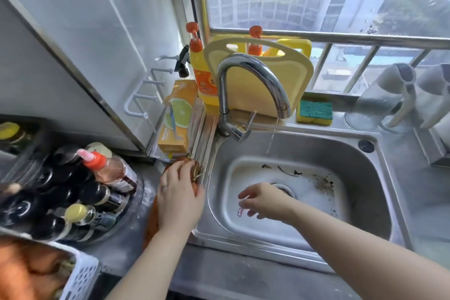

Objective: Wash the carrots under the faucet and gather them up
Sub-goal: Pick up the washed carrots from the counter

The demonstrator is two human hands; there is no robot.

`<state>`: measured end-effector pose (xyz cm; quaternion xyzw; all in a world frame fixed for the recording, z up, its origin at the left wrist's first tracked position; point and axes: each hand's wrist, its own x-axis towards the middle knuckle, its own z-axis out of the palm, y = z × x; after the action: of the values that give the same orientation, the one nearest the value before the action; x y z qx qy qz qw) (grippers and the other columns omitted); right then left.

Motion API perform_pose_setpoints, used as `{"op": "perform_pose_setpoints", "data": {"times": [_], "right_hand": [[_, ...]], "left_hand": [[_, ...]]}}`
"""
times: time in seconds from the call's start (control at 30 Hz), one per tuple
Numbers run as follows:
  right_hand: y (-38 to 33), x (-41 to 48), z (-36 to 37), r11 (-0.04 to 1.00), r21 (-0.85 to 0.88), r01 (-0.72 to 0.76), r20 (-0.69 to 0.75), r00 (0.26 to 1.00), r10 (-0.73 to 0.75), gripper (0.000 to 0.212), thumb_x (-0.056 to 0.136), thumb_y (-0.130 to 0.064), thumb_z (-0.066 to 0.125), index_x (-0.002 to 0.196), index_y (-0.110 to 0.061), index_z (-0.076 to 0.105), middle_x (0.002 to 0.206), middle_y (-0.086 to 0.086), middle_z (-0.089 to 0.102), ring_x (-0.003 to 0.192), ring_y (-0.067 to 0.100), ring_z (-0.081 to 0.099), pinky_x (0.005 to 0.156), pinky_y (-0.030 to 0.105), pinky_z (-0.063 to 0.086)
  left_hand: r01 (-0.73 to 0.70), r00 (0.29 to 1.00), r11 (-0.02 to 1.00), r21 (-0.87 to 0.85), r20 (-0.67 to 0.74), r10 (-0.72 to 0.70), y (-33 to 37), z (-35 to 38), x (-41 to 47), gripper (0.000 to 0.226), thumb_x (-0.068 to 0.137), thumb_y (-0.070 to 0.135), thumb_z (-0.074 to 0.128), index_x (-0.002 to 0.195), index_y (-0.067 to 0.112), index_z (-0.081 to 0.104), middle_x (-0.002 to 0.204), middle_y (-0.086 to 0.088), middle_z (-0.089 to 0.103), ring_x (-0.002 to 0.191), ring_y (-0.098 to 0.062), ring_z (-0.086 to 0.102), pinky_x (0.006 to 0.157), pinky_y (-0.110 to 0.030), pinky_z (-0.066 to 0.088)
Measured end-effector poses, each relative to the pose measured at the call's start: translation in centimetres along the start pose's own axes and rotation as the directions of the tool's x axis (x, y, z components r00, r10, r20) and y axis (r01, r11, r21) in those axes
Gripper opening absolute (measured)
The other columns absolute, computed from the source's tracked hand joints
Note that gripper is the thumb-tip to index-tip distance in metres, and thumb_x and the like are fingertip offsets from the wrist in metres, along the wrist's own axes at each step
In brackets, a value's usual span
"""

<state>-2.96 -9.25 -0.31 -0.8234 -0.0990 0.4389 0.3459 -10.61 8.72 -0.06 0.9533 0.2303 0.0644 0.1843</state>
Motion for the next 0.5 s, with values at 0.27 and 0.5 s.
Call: {"op": "perform_pose_setpoints", "data": {"times": [0.27, 0.5], "right_hand": [[-5.0, 3.3, 6.6, 0.941, 0.324, -0.098, 0.134, 0.989, 0.057, 0.021, 0.089, -0.019, 0.06, 0.108, -0.01, 0.058, 0.076, 0.001, 0.059, 0.057, 0.013, 0.055, 0.054, 0.022, 0.045], [-5.8, 4.9, 8.3, 0.926, 0.351, -0.14, 0.048, 0.99, 0.131, 0.021, 0.084, -0.029, 0.065, 0.072, -0.015, 0.054, 0.073, 0.006, 0.059, 0.062, 0.018, 0.058, 0.059, 0.026, 0.049]], "left_hand": [[0.362, 0.904, 0.93, -0.062, 0.269, -0.333, -4.2, -0.4, -0.1, 0.08, 0.089, 0.053, 0.047, 0.151, 0.022, 0.007, 0.156, -0.01, 0.019, 0.137, -0.034, 0.033, 0.105, -0.048, 0.034], [0.46, 0.82, 0.887, -0.044, 0.405, -0.405, -5.1, -0.8, 1.1, 0.095, 0.072, 0.072, 0.053, 0.146, 0.018, 0.029, 0.141, -0.016, 0.043, 0.129, -0.035, 0.043, 0.107, -0.045, 0.037]]}}
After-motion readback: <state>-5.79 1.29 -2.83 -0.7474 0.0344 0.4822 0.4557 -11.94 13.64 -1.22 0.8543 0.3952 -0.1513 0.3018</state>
